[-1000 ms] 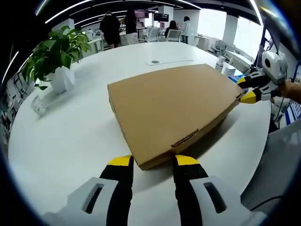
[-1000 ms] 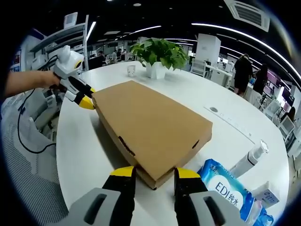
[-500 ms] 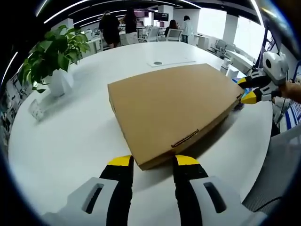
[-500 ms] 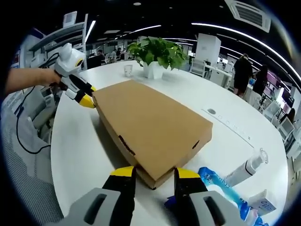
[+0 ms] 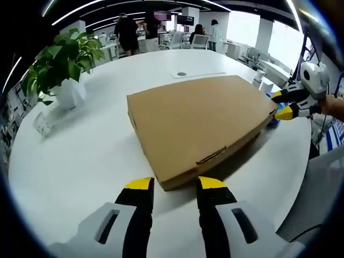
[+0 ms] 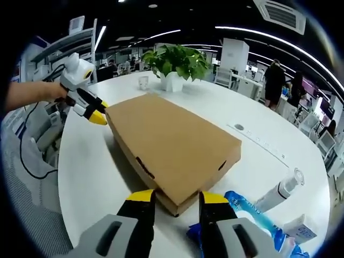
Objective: Operate the shoe box by opening the lid, removing the specified soft item, and placing it in the target area until the item is outside and the box remains undamaged.
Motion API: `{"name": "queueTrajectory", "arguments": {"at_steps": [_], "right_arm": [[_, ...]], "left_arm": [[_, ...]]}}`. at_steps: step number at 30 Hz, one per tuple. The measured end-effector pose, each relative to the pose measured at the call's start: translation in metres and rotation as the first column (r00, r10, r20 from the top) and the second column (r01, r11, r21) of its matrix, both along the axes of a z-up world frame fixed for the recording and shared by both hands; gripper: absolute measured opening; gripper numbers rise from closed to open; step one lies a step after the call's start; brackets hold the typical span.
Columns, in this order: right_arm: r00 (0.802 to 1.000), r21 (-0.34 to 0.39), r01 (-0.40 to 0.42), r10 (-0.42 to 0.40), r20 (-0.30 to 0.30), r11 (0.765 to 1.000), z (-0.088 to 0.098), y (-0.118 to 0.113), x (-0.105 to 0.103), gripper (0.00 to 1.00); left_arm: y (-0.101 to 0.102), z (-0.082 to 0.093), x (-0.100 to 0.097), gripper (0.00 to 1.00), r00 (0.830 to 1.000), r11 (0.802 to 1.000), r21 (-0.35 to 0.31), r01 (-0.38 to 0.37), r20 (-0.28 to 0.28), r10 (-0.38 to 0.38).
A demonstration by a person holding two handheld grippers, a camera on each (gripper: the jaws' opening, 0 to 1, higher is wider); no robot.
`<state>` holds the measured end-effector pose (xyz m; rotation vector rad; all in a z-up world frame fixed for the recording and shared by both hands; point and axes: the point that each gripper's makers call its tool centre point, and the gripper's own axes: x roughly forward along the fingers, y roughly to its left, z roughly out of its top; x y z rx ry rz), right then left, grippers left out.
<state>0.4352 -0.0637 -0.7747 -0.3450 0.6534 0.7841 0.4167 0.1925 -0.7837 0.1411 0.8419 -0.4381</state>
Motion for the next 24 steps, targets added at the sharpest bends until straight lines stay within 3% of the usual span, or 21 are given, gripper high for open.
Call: {"name": "queueTrajectory", "arguments": {"at_steps": [9, 24], "right_arm": [[0.999, 0.028, 0.035, -0.036, 0.021, 0.999, 0.013, -0.014, -0.015, 0.36], [0.984, 0.097, 0.141, -0.15, 0.095, 0.985, 0.048, -0.063, -0.044, 0.55]], "left_arm": [[0.004, 0.017, -0.015, 0.39, 0.997, 0.997, -0.052, -0.052, 0.06, 0.055], [-0.012, 0.057, -0.054, 0.54, 0.978, 0.987, -0.145, -0.065, 0.188, 0.091]]}}
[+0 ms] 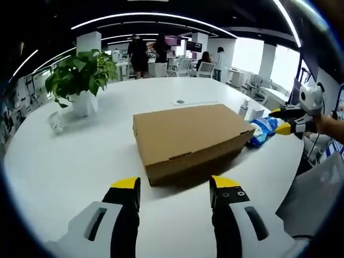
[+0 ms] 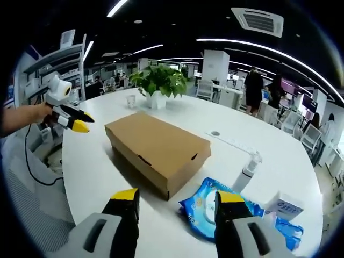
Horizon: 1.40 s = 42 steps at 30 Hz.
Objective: Operate the shoe box by opening the lid, removing the specified soft item, and placing it in the target area until the item is outside and the box remains undamaged.
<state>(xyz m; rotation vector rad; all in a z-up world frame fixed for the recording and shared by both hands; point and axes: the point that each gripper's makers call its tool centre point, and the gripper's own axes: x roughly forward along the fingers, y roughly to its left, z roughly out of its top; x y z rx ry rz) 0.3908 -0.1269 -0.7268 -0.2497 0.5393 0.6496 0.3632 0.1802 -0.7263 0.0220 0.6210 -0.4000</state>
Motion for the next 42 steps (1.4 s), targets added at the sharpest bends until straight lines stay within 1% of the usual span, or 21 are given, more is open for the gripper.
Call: {"name": "queueTrajectory", "arguments": {"at_steps": [2, 3, 5, 8, 11, 14, 18, 22, 24, 28, 29, 31, 34, 37, 42], "right_arm": [[1.0, 0.015, 0.021, -0.021, 0.001, 1.0, 0.003, -0.007, -0.006, 0.58], [0.999, 0.017, 0.037, -0.038, 0.014, 0.999, 0.005, -0.013, -0.009, 0.6], [0.998, 0.019, 0.051, -0.051, 0.026, 0.999, 0.008, -0.02, -0.015, 0.61], [0.997, 0.013, 0.071, -0.072, 0.034, 0.997, 0.008, -0.033, -0.028, 0.66], [0.996, 0.013, 0.09, -0.09, 0.029, 0.996, 0.008, -0.044, -0.04, 0.69], [0.994, 0.013, 0.109, -0.109, 0.028, 0.994, 0.007, -0.055, -0.05, 0.73], [0.991, -0.011, 0.122, -0.122, 0.048, 0.992, 0.009, -0.069, -0.063, 0.76], [0.987, -0.001, 0.142, -0.141, 0.077, 0.99, 0.019, -0.08, -0.071, 0.8], [0.985, 0.005, 0.15, -0.15, 0.084, 0.989, 0.024, -0.082, -0.075, 0.83], [0.982, 0.015, 0.173, -0.173, 0.08, 0.985, 0.028, -0.086, -0.082, 0.9], [0.979, 0.022, 0.187, -0.188, 0.082, 0.982, 0.029, -0.086, -0.084, 0.93], [0.974, 0.029, 0.2, -0.202, 0.098, 0.979, 0.03, -0.088, -0.087, 1.0], [0.971, 0.03, 0.214, -0.216, 0.099, 0.976, 0.029, -0.089, -0.093, 0.99], [0.97, 0.031, 0.221, -0.223, 0.098, 0.975, 0.027, -0.092, -0.097, 0.99], [0.97, 0.031, 0.222, -0.224, 0.091, 0.974, 0.03, -0.095, -0.103, 0.99]], "left_arm": [[-0.003, 0.006, -0.006, 0.57, 1.0, 1.0, -0.007, 0.0, 0.02, 0.0], [-0.006, 0.008, -0.01, 0.58, 0.999, 1.0, -0.008, 0.01, 0.034, -0.01], [-0.01, 0.012, -0.017, 0.62, 0.999, 1.0, -0.006, 0.02, 0.047, -0.019], [-0.015, 0.016, -0.025, 0.65, 0.997, 0.999, -0.011, 0.032, 0.067, -0.031], [-0.019, 0.024, -0.034, 0.7, 0.994, 0.999, -0.03, 0.024, 0.104, -0.021], [-0.021, 0.027, -0.041, 0.73, 0.993, 0.999, -0.036, 0.018, 0.116, -0.013], [-0.022, 0.035, -0.048, 0.78, 0.989, 0.999, -0.043, 0.001, 0.146, 0.005], [-0.021, 0.043, -0.054, 0.81, 0.983, 0.999, -0.034, -0.012, 0.181, 0.018], [-0.024, 0.048, -0.057, 0.83, 0.981, 0.999, -0.053, -0.001, 0.196, 0.012], [-0.027, 0.049, -0.065, 0.88, 0.98, 0.998, -0.063, 0.004, 0.197, 0.009], [-0.028, 0.05, -0.067, 0.89, 0.978, 0.998, -0.068, -0.002, 0.209, 0.017], [-0.031, 0.05, -0.071, 0.93, 0.977, 0.995, -0.102, -0.009, 0.209, 0.03], [-0.035, 0.048, -0.076, 1.0, 0.977, 0.993, -0.116, -0.013, 0.21, 0.037], [-0.037, 0.045, -0.08, 1.0, 0.978, 0.995, -0.097, -0.002, 0.206, 0.022], [-0.04, 0.052, -0.085, 1.0, 0.975, 0.996, -0.09, 0.012, 0.224, 0.009]]}}
